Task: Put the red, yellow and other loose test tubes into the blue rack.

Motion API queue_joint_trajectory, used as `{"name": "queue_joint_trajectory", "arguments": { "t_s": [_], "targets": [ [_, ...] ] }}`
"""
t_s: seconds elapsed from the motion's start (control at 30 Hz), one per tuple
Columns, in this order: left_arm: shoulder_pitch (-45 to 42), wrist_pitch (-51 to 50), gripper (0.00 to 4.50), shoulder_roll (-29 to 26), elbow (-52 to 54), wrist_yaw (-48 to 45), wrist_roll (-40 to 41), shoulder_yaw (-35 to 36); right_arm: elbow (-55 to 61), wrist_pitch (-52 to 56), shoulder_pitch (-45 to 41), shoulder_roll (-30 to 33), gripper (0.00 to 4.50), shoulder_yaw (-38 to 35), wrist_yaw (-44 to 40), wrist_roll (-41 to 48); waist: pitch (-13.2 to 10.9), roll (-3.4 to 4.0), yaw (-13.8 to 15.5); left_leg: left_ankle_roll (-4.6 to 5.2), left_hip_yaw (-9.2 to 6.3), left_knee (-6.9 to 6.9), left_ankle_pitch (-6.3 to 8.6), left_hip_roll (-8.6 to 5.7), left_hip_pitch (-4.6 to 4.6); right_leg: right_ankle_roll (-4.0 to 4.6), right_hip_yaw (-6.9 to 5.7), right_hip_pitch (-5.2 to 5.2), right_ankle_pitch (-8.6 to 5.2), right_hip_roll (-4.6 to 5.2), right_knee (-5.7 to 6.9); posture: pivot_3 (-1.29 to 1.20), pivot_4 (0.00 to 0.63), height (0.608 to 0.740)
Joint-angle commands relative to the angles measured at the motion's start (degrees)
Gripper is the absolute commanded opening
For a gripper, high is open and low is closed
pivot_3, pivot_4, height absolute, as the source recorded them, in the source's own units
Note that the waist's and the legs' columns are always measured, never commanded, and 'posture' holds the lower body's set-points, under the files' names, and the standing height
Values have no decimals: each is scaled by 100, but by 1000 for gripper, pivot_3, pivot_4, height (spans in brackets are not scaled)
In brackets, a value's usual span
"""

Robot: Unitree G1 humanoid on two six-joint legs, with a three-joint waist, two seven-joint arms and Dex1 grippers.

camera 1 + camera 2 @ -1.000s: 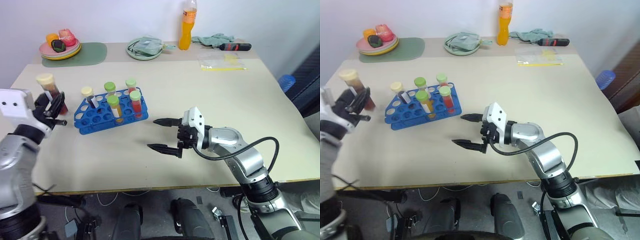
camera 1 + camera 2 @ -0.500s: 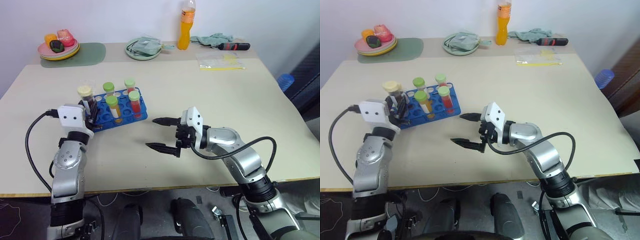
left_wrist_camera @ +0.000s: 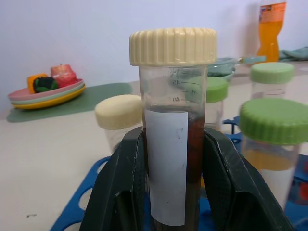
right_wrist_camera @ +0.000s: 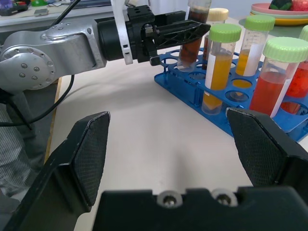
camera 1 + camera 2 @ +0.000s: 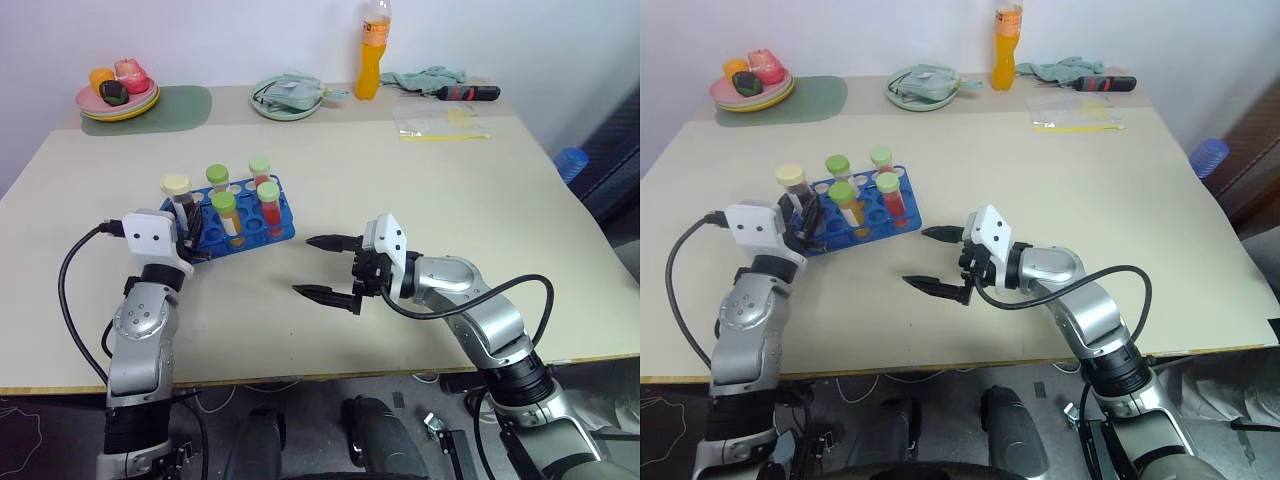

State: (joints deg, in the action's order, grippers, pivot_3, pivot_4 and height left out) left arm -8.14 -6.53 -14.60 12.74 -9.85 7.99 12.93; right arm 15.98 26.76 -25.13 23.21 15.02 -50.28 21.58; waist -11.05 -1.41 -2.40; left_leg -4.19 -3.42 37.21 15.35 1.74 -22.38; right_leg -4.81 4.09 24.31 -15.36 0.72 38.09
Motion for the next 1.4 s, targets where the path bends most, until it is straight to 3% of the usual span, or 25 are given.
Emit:
{"name": "queue_joint_trajectory", "arguments": {
  "t_s": [0.03, 0.8, 0.9, 1.03, 1.2, 1.4],
  "targets": [
    [150, -60, 1580, -27, 157, 36, -64, -33, 210, -58, -41, -13, 4279, -71, -48, 95, 0, 1, -1, 0, 0, 0, 0, 0, 0, 0, 0, 0, 0, 0, 0, 0, 150, 740],
    [-34, 340, 1580, -122, -519, 151, -206, -38, 273, 2, 12, -5, 4279, -109, -7, 109, 1, 3, -3, 0, -1, 0, 0, 1, 3, 0, 0, -1, 0, -3, 1, 0, 150, 740],
    [-46, 411, 2412, -38, -579, 162, -119, 12, 258, -8, 11, 3, 4279, -121, -14, 111, 1, 3, 0, 0, 0, 0, 0, 1, 2, 0, 0, -2, 0, -3, 1, 0, 150, 740],
    [154, 390, 4311, 35, -69, 81, 339, 289, 259, 49, -32, 70, 4279, -311, -27, 230, 1, 3, -8, 0, -1, 0, 0, 1, 1, 0, 0, -1, 0, -2, 0, 0, 150, 740],
    [759, -203, 4311, -223, 1162, -27, 1102, 868, 194, 119, 3, 430, 4279, -695, -158, 375, 0, 3, -9, 0, -2, -2, 0, 5, 1, 0, 0, -1, 0, -4, 0, 0, 150, 740],
    [2073, -1676, 4311, -1445, 2618, -810, 2682, 2045, -154, 325, 123, 1187, 4279, -1447, -354, 574, -3, 2, -8, 1, 0, -2, 0, 5, 1, 1, 1, -1, -2, -4, -4, 0, 150, 740]
  ]
}}
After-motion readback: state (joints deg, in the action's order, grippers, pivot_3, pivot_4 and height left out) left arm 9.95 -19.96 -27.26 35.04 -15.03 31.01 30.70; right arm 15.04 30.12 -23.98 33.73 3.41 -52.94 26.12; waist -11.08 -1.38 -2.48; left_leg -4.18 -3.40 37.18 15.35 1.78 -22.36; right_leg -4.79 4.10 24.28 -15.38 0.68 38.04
